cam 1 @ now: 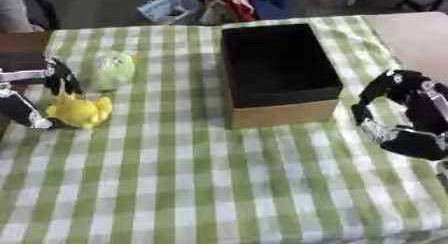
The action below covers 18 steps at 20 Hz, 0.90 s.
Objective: Pick up objects on the table and place them in the box.
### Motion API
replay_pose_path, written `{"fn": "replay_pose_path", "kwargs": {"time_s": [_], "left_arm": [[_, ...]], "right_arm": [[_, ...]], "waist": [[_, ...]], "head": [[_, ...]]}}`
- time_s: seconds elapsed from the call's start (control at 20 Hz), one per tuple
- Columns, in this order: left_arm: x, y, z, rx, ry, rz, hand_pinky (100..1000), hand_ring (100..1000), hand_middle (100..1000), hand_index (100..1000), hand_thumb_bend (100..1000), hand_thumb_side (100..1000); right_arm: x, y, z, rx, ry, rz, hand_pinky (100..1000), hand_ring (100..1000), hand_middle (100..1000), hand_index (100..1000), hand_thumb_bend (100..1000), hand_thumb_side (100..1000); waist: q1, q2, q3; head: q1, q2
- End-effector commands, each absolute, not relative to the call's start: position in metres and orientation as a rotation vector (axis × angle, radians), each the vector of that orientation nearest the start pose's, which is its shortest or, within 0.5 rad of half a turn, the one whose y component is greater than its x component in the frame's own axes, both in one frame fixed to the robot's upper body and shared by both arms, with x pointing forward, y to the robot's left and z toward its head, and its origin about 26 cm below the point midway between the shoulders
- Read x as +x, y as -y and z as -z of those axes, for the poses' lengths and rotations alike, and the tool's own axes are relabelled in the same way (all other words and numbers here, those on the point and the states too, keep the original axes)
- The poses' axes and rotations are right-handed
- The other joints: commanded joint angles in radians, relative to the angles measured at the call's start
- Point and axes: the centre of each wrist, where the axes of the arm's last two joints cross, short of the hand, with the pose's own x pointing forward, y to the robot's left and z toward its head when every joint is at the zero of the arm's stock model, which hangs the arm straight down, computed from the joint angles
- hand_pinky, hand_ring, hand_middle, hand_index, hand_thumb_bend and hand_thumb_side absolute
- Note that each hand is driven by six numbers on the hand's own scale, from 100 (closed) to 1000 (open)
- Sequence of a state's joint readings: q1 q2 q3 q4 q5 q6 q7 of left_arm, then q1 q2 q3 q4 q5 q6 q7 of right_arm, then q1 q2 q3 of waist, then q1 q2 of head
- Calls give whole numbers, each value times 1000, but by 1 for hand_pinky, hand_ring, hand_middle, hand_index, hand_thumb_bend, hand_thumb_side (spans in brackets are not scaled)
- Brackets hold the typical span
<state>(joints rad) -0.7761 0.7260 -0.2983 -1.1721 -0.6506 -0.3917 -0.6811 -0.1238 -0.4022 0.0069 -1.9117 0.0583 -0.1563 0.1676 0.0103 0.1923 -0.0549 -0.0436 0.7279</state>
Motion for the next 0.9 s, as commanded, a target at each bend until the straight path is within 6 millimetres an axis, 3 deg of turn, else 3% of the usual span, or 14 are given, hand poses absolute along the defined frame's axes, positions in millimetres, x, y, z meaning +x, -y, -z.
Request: {"fn": "replay_pose_path", "kwargs": {"time_s": [0.05, 0.5, 0.7, 0.9], "left_arm": [[434, -344, -222, 728, 1202, 1912, 675, 614, 640, 798, 479, 100], [440, -340, -212, 831, 1244, 1881, 691, 633, 660, 850, 499, 100], [442, -338, -201, 837, 1259, 1881, 669, 600, 618, 799, 483, 100], [443, -336, -196, 872, 1330, 1845, 615, 507, 498, 650, 345, 100]], "right_arm": [[290, 297, -147, -197, 2114, -680, 673, 532, 521, 565, 249, 100], [290, 296, -146, -192, 2114, -677, 673, 531, 520, 565, 246, 100], [290, 296, -146, -189, 2114, -677, 673, 532, 520, 566, 246, 100], [290, 296, -145, -188, 2114, -673, 673, 531, 519, 565, 248, 100]], "waist": [[-1, -10, -3], [-3, -3, -7], [-5, -1, -6], [-6, 0, -7]], "head": [[2, 0], [3, -1], [2, -2], [4, -1]]}}
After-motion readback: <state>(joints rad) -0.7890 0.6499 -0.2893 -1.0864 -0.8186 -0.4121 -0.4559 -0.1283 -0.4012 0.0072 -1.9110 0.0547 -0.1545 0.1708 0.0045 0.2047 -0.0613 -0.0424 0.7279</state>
